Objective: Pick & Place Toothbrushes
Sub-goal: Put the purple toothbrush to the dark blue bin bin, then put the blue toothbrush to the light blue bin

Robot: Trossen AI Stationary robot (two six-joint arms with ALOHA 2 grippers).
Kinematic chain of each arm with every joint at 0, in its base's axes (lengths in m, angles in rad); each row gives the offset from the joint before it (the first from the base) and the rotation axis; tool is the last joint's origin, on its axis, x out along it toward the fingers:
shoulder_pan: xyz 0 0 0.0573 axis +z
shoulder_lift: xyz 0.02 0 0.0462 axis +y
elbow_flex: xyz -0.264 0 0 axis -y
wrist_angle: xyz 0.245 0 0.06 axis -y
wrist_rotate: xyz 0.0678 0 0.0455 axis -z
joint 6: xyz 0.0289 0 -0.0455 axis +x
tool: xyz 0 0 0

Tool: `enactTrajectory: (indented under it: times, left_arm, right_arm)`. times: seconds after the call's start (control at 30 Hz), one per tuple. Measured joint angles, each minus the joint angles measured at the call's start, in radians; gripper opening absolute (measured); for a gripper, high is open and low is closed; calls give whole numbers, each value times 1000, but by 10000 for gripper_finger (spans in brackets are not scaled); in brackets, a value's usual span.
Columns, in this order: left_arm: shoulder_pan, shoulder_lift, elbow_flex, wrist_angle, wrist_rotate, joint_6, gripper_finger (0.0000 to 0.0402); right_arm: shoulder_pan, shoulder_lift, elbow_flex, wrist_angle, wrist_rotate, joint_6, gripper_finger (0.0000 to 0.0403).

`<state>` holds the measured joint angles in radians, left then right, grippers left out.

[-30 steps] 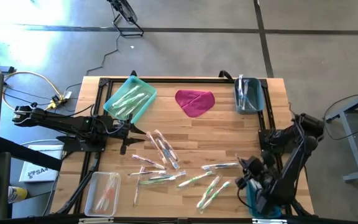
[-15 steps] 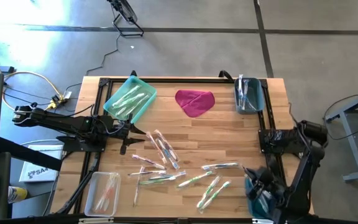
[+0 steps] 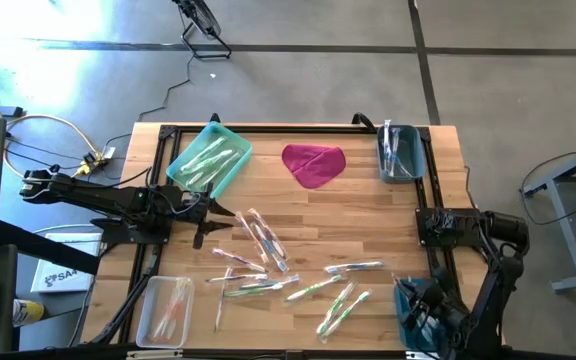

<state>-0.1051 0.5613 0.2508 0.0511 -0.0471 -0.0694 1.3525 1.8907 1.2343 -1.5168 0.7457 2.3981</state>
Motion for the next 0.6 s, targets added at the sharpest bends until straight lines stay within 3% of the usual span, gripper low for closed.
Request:
enactTrajectory:
  times: [0.2, 0.6]
  left_arm:
    - [0, 0, 0, -1, 0, -14, 136]
    - [0, 0, 0, -1, 2, -14, 136]
  right_arm:
    - [0, 0, 0, 14, -23, -1, 18]
    - [-1, -1, 0, 54, -35, -38, 117]
